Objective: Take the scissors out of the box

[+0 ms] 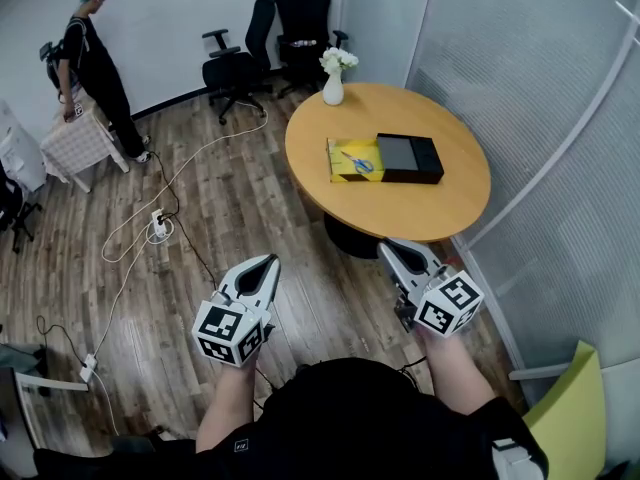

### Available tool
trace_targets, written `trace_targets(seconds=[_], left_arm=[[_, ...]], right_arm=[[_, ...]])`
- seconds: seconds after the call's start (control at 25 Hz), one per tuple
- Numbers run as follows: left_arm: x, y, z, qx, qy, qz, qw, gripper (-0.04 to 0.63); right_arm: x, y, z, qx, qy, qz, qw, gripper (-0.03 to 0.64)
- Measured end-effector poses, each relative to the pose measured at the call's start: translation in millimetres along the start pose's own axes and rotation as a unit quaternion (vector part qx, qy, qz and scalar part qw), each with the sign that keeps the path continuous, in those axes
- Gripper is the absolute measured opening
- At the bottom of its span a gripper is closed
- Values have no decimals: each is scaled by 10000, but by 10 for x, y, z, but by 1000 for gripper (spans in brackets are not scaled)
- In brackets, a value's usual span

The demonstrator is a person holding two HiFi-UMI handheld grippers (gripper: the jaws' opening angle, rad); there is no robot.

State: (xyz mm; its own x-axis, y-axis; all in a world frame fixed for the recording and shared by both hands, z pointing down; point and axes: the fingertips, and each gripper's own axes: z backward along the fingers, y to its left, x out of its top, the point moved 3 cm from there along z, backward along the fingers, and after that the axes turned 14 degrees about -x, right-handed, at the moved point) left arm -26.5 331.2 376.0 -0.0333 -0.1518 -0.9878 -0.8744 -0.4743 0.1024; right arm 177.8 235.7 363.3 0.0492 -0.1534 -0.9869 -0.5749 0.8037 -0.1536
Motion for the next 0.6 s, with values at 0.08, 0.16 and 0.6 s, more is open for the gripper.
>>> trace_targets(seconds=[0.08,0.16,0.6], left_arm=[[-48,4,88,-22,-2,49,10000,15],[-117,-5,147,-58,12,120,9999,14],[-452,219,220,62,186,552,9983,15]], right_arm=[[-43,78,4,-25,51,-47,10000,37],[-114,132,15,-50,142,-94,9998,38],[-411,118,-156,-2,575,-357,9977,38]])
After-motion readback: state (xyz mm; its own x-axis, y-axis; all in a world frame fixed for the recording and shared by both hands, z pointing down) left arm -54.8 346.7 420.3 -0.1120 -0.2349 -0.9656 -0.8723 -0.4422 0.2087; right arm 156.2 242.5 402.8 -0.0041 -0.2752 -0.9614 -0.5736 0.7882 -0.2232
